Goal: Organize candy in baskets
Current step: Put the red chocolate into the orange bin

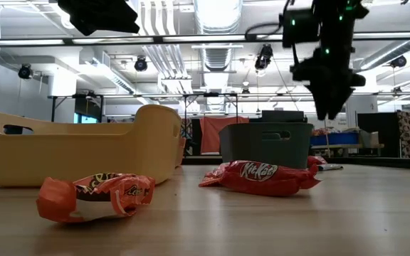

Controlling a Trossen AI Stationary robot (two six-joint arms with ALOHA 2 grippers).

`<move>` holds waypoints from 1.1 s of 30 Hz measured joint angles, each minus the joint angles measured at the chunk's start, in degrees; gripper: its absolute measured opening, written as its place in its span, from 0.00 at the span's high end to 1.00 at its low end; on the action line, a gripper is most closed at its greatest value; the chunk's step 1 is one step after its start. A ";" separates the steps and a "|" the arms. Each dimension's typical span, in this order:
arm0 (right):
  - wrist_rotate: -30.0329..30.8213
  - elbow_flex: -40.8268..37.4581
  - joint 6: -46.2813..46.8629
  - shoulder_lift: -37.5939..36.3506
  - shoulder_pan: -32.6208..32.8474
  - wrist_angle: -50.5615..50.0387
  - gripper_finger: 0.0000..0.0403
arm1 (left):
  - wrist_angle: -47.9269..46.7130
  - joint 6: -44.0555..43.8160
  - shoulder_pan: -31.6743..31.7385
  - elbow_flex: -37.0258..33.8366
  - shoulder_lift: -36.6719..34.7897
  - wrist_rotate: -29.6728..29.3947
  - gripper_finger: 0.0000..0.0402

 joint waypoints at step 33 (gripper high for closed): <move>-3.07 -12.86 -0.16 0.09 -12.40 20.76 0.57 | -0.01 0.00 0.00 0.00 0.00 0.00 0.62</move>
